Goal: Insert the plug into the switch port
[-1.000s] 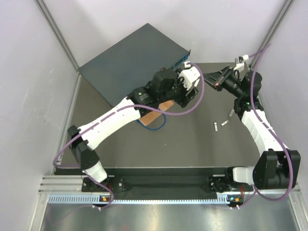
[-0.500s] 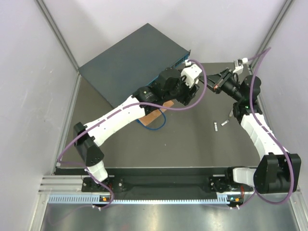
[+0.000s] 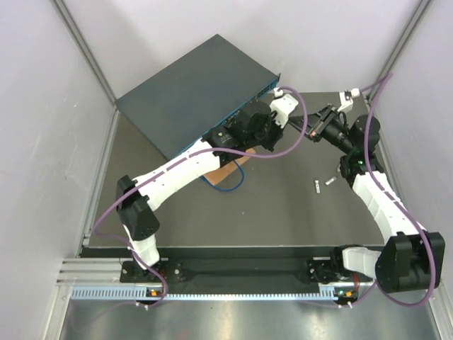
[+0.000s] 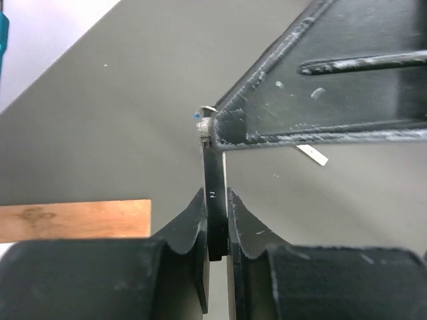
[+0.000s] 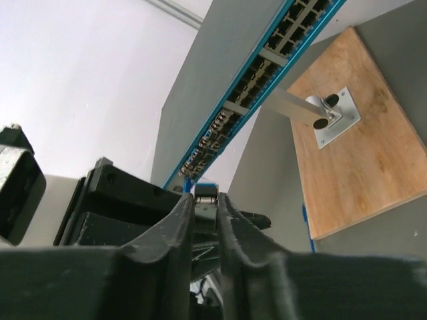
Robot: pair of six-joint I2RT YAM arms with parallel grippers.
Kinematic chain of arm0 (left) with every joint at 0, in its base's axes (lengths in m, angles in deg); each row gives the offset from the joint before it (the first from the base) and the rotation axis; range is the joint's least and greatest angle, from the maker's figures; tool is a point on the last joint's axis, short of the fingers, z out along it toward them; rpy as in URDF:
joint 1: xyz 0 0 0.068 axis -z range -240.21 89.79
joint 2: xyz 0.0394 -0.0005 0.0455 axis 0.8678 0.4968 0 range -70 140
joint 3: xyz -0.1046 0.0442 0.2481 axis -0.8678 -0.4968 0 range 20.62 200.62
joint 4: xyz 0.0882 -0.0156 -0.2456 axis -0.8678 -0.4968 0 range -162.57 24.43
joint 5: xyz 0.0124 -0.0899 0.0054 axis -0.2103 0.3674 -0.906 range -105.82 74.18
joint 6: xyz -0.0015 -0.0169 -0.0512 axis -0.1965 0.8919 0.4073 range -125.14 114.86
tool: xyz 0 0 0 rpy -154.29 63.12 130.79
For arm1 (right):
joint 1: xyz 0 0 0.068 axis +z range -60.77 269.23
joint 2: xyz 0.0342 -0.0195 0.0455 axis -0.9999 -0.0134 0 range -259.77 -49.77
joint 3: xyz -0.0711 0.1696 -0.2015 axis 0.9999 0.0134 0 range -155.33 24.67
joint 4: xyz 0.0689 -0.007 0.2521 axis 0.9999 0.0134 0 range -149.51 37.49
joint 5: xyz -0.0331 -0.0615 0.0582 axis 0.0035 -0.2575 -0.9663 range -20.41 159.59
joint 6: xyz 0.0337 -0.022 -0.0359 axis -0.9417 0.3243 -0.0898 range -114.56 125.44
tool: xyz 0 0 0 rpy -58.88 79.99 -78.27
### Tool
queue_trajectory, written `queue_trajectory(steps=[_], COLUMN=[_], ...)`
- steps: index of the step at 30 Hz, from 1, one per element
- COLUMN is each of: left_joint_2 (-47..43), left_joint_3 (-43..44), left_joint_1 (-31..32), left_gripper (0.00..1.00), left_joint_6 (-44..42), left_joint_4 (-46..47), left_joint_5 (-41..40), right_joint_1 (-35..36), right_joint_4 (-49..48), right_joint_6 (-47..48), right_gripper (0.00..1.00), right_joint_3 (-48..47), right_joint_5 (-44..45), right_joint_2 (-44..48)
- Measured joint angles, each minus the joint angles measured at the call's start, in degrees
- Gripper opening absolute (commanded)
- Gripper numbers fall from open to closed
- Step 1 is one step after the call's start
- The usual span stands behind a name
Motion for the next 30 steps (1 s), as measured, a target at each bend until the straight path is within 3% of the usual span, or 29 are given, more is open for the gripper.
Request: queue_trajectory(steps=[3,8,9,10,14,17,24,26,30], left_joint_2=[0.0,-0.11,-0.28,-0.57,-2.67,-4.15,-5.66,-5.62,-5.27], left_joint_3=[0.02,0.0,-0.17,-0.52,-2.93,-4.15,-5.92,-5.99,-6.43], left_joint_1=[-0.76,-2.62,-3.28,-3.89,-6.08,-7.1,-7.72,-7.72,-7.72], left_gripper=[0.0,0.0,0.0,0.0,0.0,0.0,0.0,0.0,0.0], left_joint_6=[0.98,4.37,5.38,6.36,9.92,11.58,13.11,13.51,15.13], left_joint_4=[-0.07,-0.17,-0.2,-0.24,-1.36,-2.86,-9.31,-12.07,-14.64], left_joint_5=[1.2,7.72,9.86,12.24,22.12,30.6,48.02,51.98,58.58], right_joint_1=[0.13,-0.55,-0.74,-1.09,-2.67,-3.23,-2.6,-1.64,2.86], right_joint_4=[0.83,5.11,6.38,8.26,18.05,28.35,53.07,61.16,71.08], right_joint_6=[1.7,9.07,11.08,13.4,27.12,44.39,88.87,102.99,120.78], right_gripper=[0.4,0.52,0.61,0.64,0.83,0.9,0.88,0.83,0.73], right_joint_3=[0.0,-0.02,-0.02,-0.13,-2.6,-7.37,-14.14,-14.4,-14.38], right_joint_5=[-0.94,-3.5,-4.2,-5.07,-8.39,-10.36,-14.08,-14.29,-13.22], right_joint_2=[0.15,0.74,1.03,1.44,3.26,5.18,11.82,13.38,15.1])
